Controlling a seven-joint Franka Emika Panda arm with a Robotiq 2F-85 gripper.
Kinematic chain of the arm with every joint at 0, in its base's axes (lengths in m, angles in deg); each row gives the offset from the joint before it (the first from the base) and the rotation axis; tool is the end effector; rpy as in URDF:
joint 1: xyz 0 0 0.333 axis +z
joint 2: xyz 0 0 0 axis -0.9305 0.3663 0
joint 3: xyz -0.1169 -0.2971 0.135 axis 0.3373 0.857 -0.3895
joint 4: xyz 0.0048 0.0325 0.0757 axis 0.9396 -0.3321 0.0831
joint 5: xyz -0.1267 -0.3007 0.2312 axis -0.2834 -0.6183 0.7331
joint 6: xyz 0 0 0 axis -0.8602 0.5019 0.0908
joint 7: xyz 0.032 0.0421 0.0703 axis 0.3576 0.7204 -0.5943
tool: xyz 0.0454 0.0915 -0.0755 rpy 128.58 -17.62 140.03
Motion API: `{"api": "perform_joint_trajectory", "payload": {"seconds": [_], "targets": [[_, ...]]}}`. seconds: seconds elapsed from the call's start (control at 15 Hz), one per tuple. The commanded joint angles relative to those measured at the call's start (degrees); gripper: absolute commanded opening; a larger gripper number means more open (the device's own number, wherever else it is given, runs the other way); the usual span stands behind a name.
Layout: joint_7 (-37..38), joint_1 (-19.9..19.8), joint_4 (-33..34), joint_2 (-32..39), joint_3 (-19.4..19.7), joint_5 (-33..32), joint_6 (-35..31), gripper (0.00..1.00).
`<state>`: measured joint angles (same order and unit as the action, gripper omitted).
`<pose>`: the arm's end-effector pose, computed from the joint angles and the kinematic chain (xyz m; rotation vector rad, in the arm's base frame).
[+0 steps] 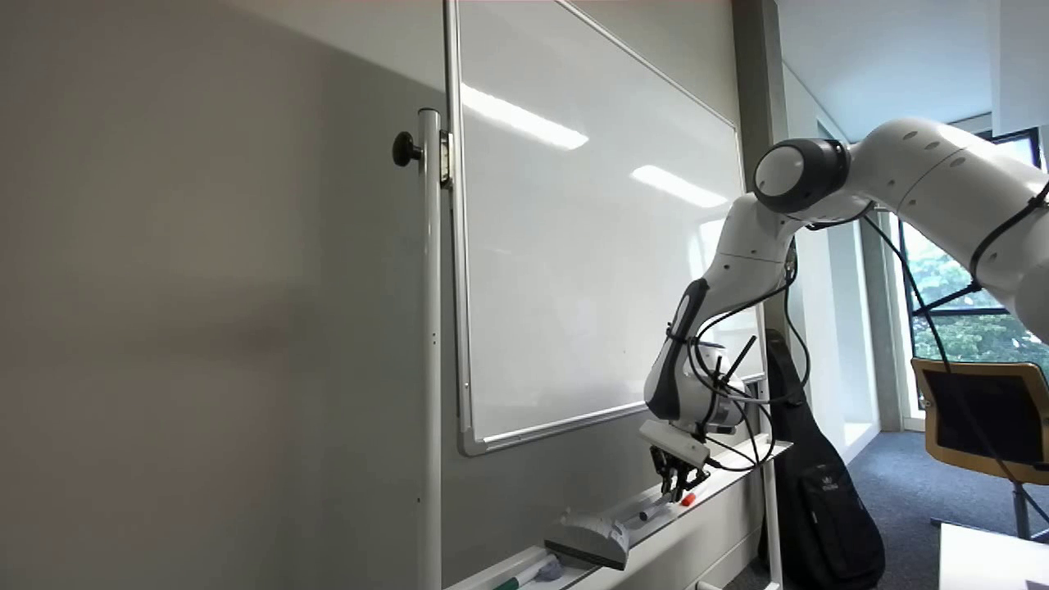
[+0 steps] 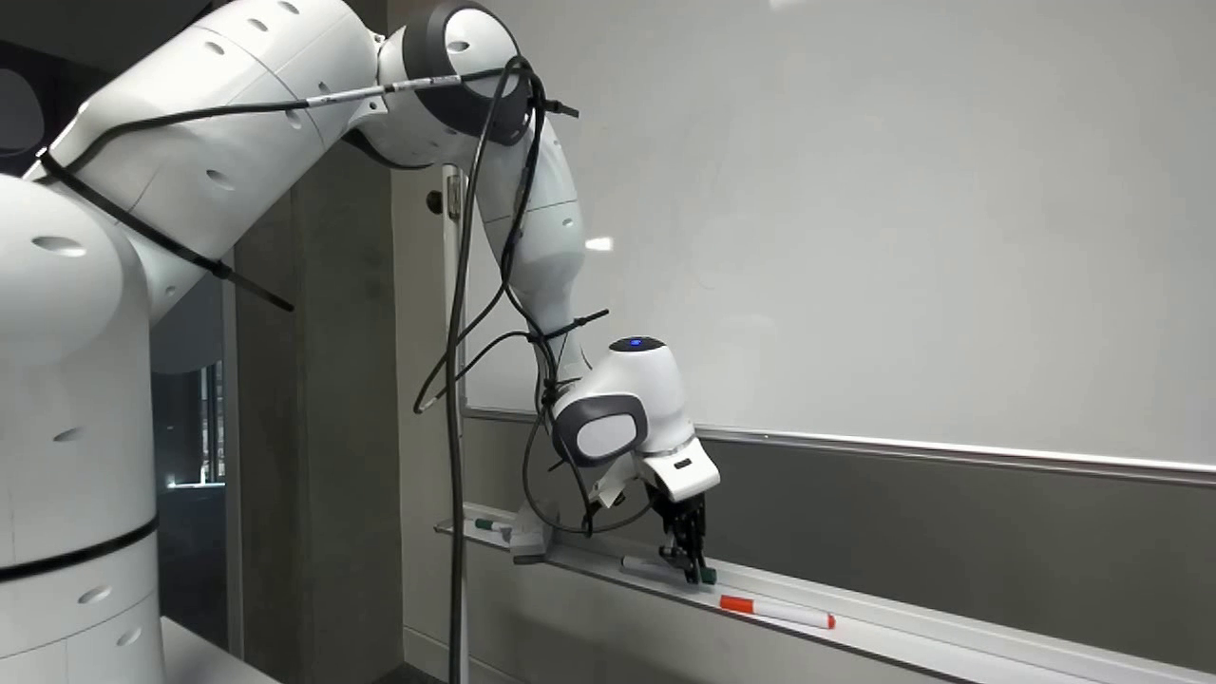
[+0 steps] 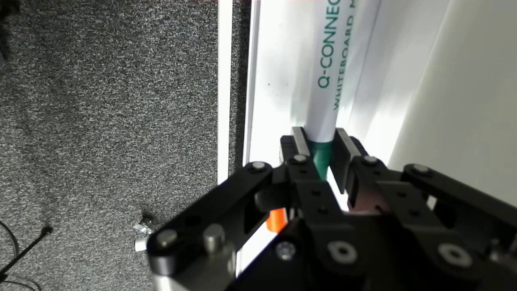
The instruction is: Pick up the green marker and then put it back down
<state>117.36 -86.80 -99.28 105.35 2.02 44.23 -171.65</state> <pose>0.5619 -0.1993 0.1148 -2.0910 2.0503 -0.4506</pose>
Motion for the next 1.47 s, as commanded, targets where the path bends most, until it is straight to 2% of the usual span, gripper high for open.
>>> {"api": "perform_joint_trajectory", "payload": {"seconds": [0.0, 0.27, 0.33, 0.4, 0.6, 0.87, 0.93, 1.13, 1.4], "targets": [[0.0, 0.0, 0.0, 0.0, 0.0, 0.0, 0.0, 0.19], [0.0, 0.0, 0.0, 0.0, 0.0, 0.0, 0.0, 0.19], [0.0, 0.0, 0.0, 0.0, 0.0, 0.0, 0.0, 0.44], [-0.8, 1.2, 0.1, 0.1, 0.9, 1.2, 0.0, 0.47], [-0.5, -0.3, 0.0, 0.2, -0.5, -0.2, -1.0, 0.69], [-0.1, 0.3, -0.1, -0.1, 0.2, -0.1, 0.0, 0.97], [-1.0, 1.1, -0.3, -0.5, 1.0, 1.0, 0.9, 1.00], [-0.8, 3.3, -3.0, -3.7, 4.1, 0.7, 4.0, 1.00], [-0.2, 7.7, -6.1, -8.1, 10.7, -0.8, 11.1, 1.00]]}}
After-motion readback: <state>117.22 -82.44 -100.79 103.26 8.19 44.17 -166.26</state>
